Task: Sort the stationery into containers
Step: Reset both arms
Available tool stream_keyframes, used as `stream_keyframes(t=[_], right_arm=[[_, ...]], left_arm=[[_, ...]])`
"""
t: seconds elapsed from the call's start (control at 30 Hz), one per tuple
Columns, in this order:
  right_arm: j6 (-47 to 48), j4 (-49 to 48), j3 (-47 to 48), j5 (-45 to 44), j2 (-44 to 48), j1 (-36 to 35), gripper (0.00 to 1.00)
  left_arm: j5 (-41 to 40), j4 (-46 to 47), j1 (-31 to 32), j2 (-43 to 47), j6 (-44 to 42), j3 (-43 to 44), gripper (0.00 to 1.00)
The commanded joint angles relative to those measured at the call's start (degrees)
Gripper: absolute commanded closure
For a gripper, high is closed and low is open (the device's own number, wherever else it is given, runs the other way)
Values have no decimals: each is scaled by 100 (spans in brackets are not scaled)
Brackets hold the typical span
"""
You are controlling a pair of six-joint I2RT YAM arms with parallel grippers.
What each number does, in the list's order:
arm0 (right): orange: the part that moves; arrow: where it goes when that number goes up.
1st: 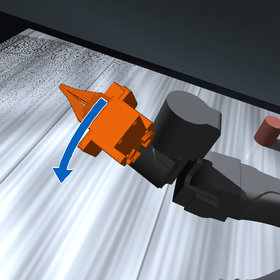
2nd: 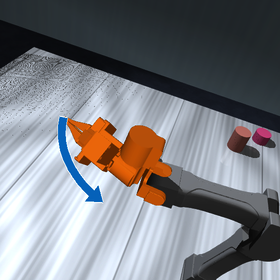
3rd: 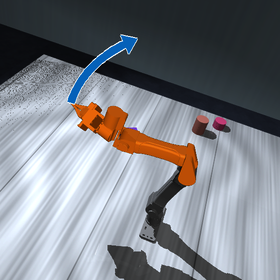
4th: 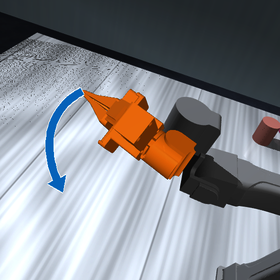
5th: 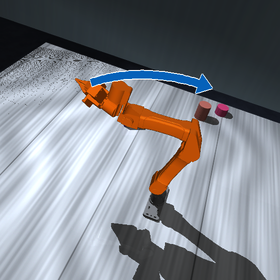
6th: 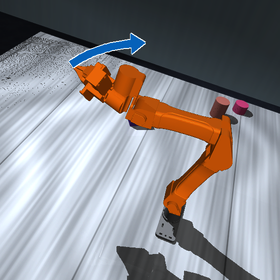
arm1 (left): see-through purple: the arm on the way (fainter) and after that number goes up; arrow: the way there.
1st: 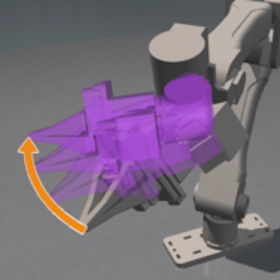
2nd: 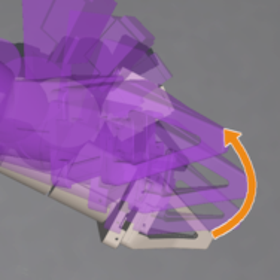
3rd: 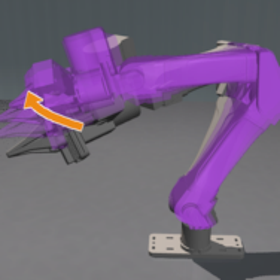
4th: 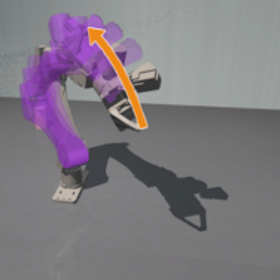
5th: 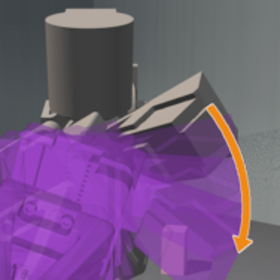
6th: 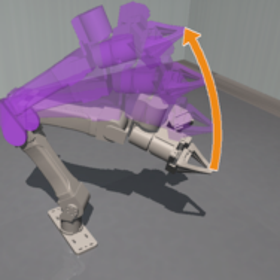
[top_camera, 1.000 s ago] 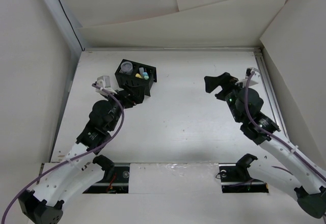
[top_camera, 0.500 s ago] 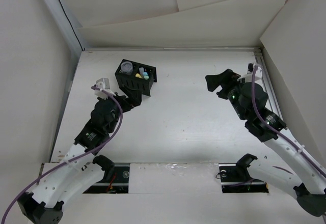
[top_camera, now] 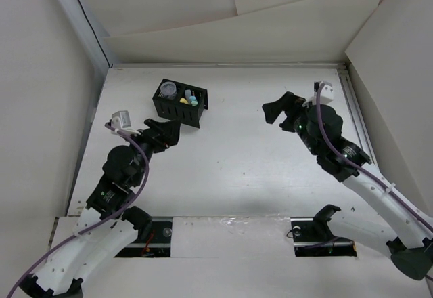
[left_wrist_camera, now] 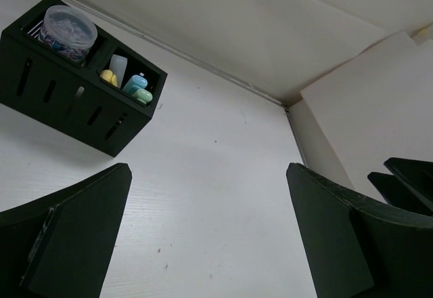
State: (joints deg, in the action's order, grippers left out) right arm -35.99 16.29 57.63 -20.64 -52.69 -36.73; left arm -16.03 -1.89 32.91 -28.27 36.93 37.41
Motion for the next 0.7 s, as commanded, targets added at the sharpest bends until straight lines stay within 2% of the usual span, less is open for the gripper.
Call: stream_keyframes(t=[0.0,0.27,0.67], right_arm=[[136,14,399,113,-162,-18,0],[663,-504,109,1062,30,-18,0],[567,-820,-164,799,285,-18,0]], left_arm=[[161,303,-12,41,-107,-49,0],[162,409,-12,-73,-168,-225,0],[215,681,-12,-592,-230,-331,0]])
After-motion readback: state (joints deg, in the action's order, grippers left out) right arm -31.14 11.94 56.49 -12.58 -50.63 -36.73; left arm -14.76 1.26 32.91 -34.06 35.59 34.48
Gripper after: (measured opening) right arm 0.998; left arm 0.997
